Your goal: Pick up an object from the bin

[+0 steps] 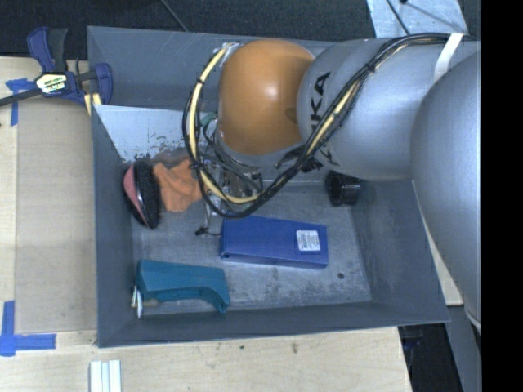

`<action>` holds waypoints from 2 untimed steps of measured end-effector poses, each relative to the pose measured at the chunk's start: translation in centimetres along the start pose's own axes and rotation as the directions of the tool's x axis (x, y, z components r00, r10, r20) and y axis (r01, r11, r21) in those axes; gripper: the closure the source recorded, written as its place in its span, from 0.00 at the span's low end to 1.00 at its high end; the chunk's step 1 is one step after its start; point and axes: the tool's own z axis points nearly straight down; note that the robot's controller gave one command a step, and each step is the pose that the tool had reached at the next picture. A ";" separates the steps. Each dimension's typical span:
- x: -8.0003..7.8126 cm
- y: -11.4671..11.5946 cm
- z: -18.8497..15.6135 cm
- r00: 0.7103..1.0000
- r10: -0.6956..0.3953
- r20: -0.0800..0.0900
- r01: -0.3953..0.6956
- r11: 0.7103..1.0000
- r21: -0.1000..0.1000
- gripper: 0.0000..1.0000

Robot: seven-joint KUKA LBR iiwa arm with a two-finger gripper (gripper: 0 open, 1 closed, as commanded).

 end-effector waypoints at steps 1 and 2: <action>-2.4 -1.8 5.0 1.000 0.031 -0.005 -0.031 1.000 0.002 0.00; -3.5 -2.1 6.3 0.993 -0.114 -0.008 0.114 0.993 0.002 0.00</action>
Offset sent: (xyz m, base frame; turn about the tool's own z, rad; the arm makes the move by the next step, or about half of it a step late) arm 0.0412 -0.0211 -0.0624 -0.1612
